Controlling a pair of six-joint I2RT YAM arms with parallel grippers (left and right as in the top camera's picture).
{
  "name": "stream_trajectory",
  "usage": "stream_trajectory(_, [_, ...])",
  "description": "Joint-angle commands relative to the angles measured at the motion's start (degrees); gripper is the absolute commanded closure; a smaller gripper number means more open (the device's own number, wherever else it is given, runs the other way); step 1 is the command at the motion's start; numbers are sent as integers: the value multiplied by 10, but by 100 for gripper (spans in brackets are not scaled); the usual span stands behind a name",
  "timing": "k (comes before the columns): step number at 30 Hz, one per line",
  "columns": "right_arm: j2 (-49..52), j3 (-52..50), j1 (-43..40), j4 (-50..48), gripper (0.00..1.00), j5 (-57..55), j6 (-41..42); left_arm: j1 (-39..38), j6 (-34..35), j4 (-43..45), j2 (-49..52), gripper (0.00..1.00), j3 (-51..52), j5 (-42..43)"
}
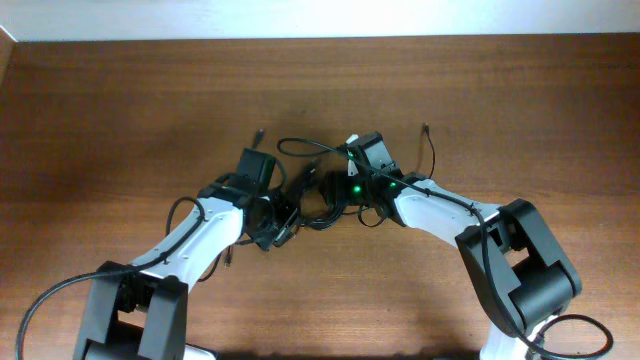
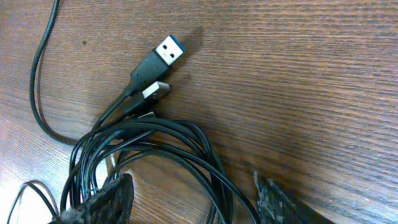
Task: Untangle cables
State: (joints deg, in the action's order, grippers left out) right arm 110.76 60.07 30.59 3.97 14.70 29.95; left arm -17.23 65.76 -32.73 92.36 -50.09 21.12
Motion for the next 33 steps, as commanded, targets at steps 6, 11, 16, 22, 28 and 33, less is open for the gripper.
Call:
stream_trajectory(6, [29, -17, 3, 16, 36, 1, 3, -23, 65, 5, 5, 71, 8, -58])
stream_trajectory(11, [29, -17, 3, 16, 36, 1, 3, -23, 80, 20, 6, 73, 18, -51])
stream_trajectory(16, [29, -17, 3, 16, 36, 1, 3, -23, 84, 37, 19, 73, 23, -50])
stream_trajectory(22, [29, -17, 3, 18, 36, 1, 2, -22, 84, 98, 41, 72, 23, -51])
stream_trajectory(28, [29, -17, 3, 16, 36, 1, 2, -48, 84, 99, 41, 70, 23, -55])
stream_trajectory(33, [29, -17, 3, 16, 36, 1, 2, -47, 84, 97, 42, 83, 23, -60])
